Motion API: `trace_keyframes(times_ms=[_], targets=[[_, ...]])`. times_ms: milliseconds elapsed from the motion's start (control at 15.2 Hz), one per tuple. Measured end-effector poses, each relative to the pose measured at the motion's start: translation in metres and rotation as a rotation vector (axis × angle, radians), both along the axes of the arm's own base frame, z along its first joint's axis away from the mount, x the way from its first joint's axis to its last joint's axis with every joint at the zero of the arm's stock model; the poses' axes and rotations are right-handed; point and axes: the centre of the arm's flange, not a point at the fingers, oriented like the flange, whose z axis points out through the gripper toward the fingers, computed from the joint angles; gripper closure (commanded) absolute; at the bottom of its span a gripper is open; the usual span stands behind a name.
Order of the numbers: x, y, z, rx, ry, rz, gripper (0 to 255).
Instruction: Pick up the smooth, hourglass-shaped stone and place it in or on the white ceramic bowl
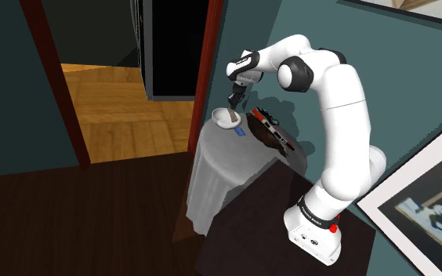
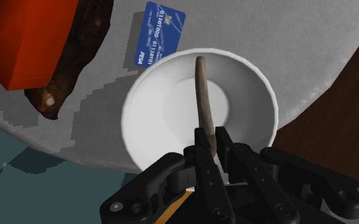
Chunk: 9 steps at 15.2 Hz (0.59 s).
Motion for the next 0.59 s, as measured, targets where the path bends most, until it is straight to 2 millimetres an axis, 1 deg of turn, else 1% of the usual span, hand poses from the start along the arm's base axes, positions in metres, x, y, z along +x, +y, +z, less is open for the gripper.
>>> trace_keyframes(times_ms=[132,198,594], targets=[[0.0000,0.0000,-0.0002,0.000,0.000,0.000,255],[0.0000,0.0000,-0.0002,0.000,0.000,0.000,0],[0.0001,0.0000,-0.0002,0.000,0.000,0.000,0]])
